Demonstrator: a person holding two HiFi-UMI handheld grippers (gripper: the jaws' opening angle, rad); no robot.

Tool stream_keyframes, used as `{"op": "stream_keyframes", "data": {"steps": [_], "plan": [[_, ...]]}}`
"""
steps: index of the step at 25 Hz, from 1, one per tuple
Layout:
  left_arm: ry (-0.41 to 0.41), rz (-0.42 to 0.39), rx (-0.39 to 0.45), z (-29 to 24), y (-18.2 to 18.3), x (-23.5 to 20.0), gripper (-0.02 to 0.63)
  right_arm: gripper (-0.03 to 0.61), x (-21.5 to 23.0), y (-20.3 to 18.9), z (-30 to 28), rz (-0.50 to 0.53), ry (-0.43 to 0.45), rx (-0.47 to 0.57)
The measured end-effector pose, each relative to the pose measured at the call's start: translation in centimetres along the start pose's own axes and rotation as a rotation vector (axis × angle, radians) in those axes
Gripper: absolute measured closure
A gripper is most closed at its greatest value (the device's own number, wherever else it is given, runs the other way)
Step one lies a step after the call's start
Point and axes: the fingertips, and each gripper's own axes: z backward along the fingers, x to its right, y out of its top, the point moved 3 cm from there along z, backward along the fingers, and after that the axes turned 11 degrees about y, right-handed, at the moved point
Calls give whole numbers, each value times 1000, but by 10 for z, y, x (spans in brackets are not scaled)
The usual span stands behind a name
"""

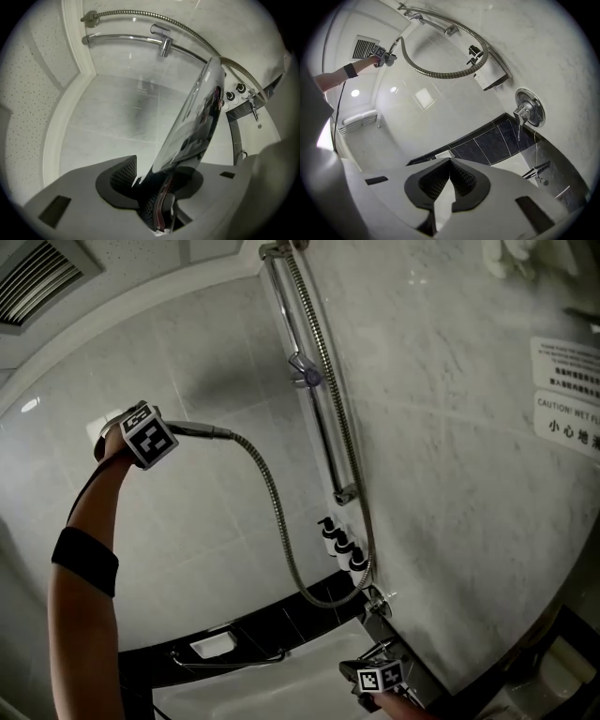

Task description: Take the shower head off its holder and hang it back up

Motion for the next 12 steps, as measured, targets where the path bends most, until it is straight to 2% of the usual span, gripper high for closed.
{"op": "stream_keyframes", "data": {"steps": [4, 12], "plan": [[16, -4, 4, 4, 29, -37, 440, 561, 1, 2, 7, -15, -21, 11], [105, -61, -9, 16, 79, -100, 440, 561, 13, 17, 24, 7, -47, 38]]}}
